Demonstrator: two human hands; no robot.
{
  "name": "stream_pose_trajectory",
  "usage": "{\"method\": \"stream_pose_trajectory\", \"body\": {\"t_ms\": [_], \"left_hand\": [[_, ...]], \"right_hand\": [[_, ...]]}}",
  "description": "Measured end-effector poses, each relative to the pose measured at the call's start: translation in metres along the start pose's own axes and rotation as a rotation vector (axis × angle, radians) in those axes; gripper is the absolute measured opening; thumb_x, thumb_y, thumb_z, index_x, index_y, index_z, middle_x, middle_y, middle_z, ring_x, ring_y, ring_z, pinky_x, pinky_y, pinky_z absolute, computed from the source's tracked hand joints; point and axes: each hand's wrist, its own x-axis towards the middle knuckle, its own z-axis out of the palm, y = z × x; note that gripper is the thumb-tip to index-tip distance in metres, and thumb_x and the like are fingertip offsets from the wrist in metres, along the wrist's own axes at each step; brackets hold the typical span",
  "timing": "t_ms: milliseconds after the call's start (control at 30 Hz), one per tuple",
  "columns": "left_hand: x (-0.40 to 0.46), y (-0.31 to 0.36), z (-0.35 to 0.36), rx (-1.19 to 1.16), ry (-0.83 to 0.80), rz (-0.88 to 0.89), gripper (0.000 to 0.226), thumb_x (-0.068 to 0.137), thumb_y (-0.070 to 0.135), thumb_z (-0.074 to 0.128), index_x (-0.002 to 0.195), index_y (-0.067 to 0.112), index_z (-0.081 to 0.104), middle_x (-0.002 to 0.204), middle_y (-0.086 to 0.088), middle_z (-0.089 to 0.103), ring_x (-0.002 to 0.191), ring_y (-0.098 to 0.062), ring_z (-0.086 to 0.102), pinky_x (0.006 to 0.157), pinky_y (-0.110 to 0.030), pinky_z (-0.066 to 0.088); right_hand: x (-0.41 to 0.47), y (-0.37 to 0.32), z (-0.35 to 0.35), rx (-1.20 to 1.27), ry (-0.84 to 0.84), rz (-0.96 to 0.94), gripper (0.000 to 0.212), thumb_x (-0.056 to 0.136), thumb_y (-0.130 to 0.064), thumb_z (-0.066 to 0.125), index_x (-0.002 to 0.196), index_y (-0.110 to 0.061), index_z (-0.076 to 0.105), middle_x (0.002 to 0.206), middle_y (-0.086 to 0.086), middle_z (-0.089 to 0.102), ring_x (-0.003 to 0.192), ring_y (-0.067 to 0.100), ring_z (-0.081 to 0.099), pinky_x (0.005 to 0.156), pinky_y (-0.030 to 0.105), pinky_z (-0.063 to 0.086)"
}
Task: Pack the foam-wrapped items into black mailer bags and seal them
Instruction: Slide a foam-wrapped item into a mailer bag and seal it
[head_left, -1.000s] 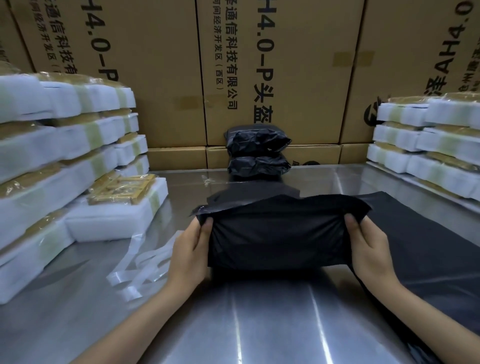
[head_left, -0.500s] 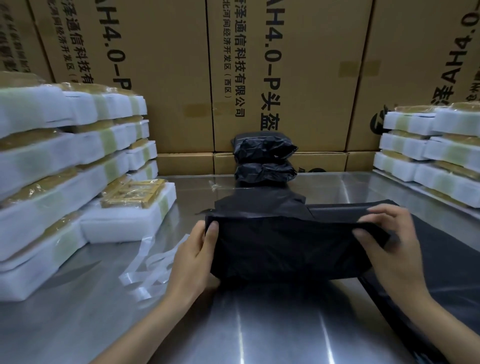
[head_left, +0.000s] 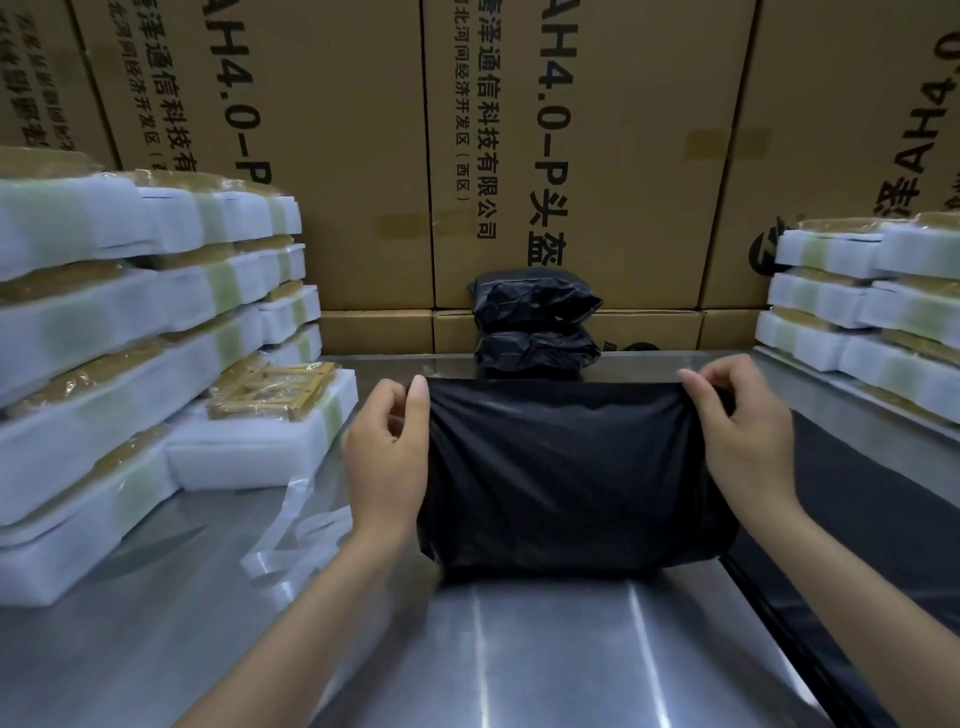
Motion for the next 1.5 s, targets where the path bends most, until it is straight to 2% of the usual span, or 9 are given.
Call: {"method": "stream_pose_trajectory", "body": {"t_ms": [200, 467, 633, 733, 867, 1000, 1300, 1400, 1500], "left_hand": [[0.014, -0.028, 0.022, 0.165, -0.063, -0.282, 0.044, 0.098, 0.038, 0.045, 0.062, 0.014, 0.035, 0.054, 0.004, 0.036, 0.053, -0.014, 0.037, 0.053, -0.032, 0.028], [0.02, -0.068, 0.04, 0.306, -0.234, -0.492, 0.044, 0.099, 0.036, 0.041, 0.062, 0.014, 0.034, 0.059, 0.0, 0.041, 0.059, -0.019, 0.042, 0.056, -0.033, 0.028], [0.019, -0.074, 0.047, 0.441, -0.402, -0.468, 0.042, 0.101, 0.036, 0.035, 0.066, 0.014, 0.034, 0.065, -0.002, 0.044, 0.064, -0.02, 0.043, 0.057, -0.034, 0.028], [0.017, -0.072, 0.049, 0.641, -0.523, -0.355, 0.039, 0.103, 0.035, 0.03, 0.071, 0.015, 0.036, 0.077, -0.006, 0.052, 0.074, -0.027, 0.05, 0.064, -0.035, 0.034], [0.016, -0.066, 0.051, 0.91, -0.647, -0.15, 0.03, 0.103, 0.033, 0.026, 0.094, 0.012, 0.045, 0.101, -0.014, 0.062, 0.096, -0.036, 0.058, 0.07, -0.035, 0.037], [0.02, -0.06, 0.055, 1.068, -0.789, -0.067, 0.023, 0.101, 0.025, 0.032, 0.114, 0.011, 0.044, 0.115, -0.016, 0.058, 0.105, -0.037, 0.056, 0.072, -0.035, 0.034], [0.025, -0.06, 0.059, 1.073, -0.904, -0.102, 0.03, 0.101, 0.024, 0.034, 0.126, 0.008, 0.039, 0.123, -0.018, 0.055, 0.113, -0.036, 0.054, 0.077, -0.036, 0.036], [0.027, -0.057, 0.059, 1.024, -0.973, -0.212, 0.034, 0.101, 0.026, 0.034, 0.129, 0.008, 0.037, 0.131, -0.02, 0.05, 0.118, -0.037, 0.05, 0.086, -0.037, 0.037], [0.023, -0.051, 0.052, 1.107, -1.061, -0.173, 0.033, 0.101, 0.026, 0.036, 0.128, 0.007, 0.036, 0.132, -0.017, 0.05, 0.119, -0.035, 0.051, 0.094, -0.039, 0.04]], "right_hand": [[0.01, 0.03, 0.03, -0.128, -0.211, 0.213, 0.027, 0.095, -0.043, 0.051, 0.078, -0.023, 0.049, 0.072, -0.006, 0.057, 0.07, 0.01, 0.054, 0.057, 0.033, 0.038], [0.017, 0.052, 0.059, -0.186, -0.445, 0.373, 0.032, 0.095, -0.045, 0.049, 0.078, -0.018, 0.051, 0.074, -0.001, 0.059, 0.071, 0.015, 0.054, 0.06, 0.034, 0.038], [0.01, 0.059, 0.08, -0.334, -0.551, 0.456, 0.032, 0.1, -0.041, 0.042, 0.076, -0.019, 0.04, 0.07, 0.002, 0.053, 0.068, 0.021, 0.051, 0.061, 0.037, 0.037], [0.007, 0.053, 0.087, -0.395, -0.563, 0.429, 0.033, 0.101, -0.038, 0.038, 0.076, -0.018, 0.032, 0.069, 0.004, 0.05, 0.068, 0.027, 0.048, 0.061, 0.039, 0.035], [0.004, 0.04, 0.086, -0.47, -0.641, 0.395, 0.025, 0.103, -0.032, 0.028, 0.089, -0.012, 0.031, 0.092, 0.012, 0.057, 0.089, 0.033, 0.053, 0.077, 0.042, 0.04], [0.008, 0.032, 0.083, -0.609, -0.746, 0.316, 0.024, 0.105, -0.032, 0.026, 0.096, -0.009, 0.026, 0.109, 0.02, 0.06, 0.1, 0.039, 0.056, 0.078, 0.043, 0.041], [0.01, 0.032, 0.084, -0.745, -0.79, 0.205, 0.016, 0.106, -0.022, 0.024, 0.096, -0.009, 0.024, 0.11, 0.021, 0.059, 0.098, 0.039, 0.058, 0.07, 0.039, 0.037], [0.008, 0.031, 0.081, -0.754, -0.808, 0.186, 0.014, 0.106, -0.02, 0.024, 0.097, -0.009, 0.024, 0.11, 0.022, 0.059, 0.097, 0.038, 0.058, 0.069, 0.038, 0.037], [-0.001, 0.029, 0.071, -0.79, -0.815, 0.161, 0.014, 0.105, -0.023, 0.024, 0.098, -0.011, 0.023, 0.108, 0.018, 0.06, 0.095, 0.036, 0.059, 0.068, 0.037, 0.037]]}}
